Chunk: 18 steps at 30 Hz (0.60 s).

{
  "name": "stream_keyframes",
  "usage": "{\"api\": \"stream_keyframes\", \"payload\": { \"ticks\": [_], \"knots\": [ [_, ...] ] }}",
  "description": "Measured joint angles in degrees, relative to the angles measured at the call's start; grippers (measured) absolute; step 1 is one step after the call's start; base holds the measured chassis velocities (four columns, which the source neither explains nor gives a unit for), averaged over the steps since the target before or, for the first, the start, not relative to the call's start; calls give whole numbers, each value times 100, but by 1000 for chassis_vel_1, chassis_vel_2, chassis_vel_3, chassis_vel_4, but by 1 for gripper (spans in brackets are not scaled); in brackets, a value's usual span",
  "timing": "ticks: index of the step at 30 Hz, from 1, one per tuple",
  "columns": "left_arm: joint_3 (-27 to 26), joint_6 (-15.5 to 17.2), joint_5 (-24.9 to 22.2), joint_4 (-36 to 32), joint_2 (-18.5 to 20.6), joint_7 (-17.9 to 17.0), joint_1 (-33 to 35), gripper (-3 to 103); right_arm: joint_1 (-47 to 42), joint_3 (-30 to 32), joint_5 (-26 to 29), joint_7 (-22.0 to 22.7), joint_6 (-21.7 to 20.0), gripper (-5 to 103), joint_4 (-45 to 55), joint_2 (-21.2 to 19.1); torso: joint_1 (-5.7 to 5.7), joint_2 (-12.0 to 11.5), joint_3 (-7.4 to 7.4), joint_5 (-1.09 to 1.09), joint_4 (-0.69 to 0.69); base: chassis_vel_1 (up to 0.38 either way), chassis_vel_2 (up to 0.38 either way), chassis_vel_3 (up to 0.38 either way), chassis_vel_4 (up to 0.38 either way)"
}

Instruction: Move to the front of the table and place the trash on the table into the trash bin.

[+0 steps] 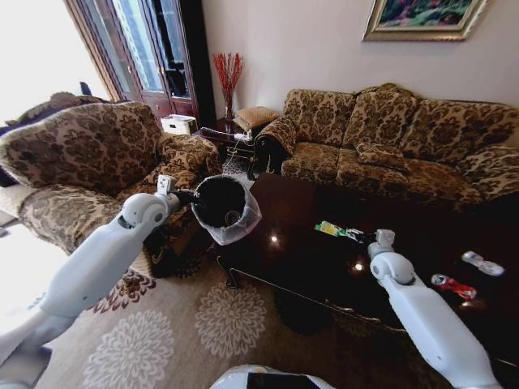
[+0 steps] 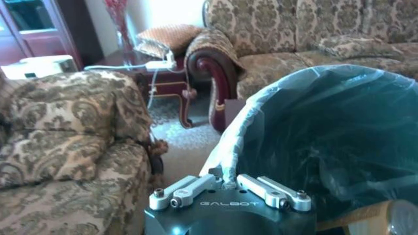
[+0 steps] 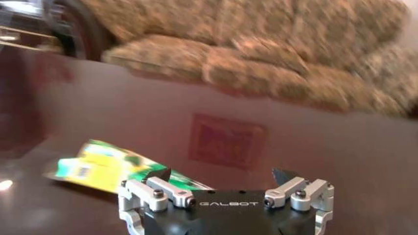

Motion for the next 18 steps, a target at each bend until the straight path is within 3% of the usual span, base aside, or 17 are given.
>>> {"api": "stream_keyframes", "payload": {
  "ticks": [3,7,9,10,13,18],
  "knots": [
    [21,0,28,-15,-12,28,26,0,286,-74,296,174,42,100,-515,173,1,0,0,1,1,0,0,0,0],
    [43,0,28,-58,3,54,23,0,406,-98,312,25,90,100,-731,243,1,-1,0,1,1,0,0,0,0],
    [62,0,22,-108,37,60,6,0,588,-131,172,-450,144,100,-1032,256,0,0,0,1,1,0,0,0,0],
    [70,0,10,-170,81,65,1,0,797,-186,-135,-1082,232,100,-1377,209,0,0,0,2,1,0,0,0,0],
    [70,0,5,-230,123,65,23,0,1007,-254,-285,-1367,269,101,-1650,178,0,-1,0,0,0,0,0,0,0],
    [28,2,2,-319,182,69,87,0,1022,-266,-172,-1087,209,90,-1441,228,1,-1,1,2,0,0,0,0,0]
  ]
}}
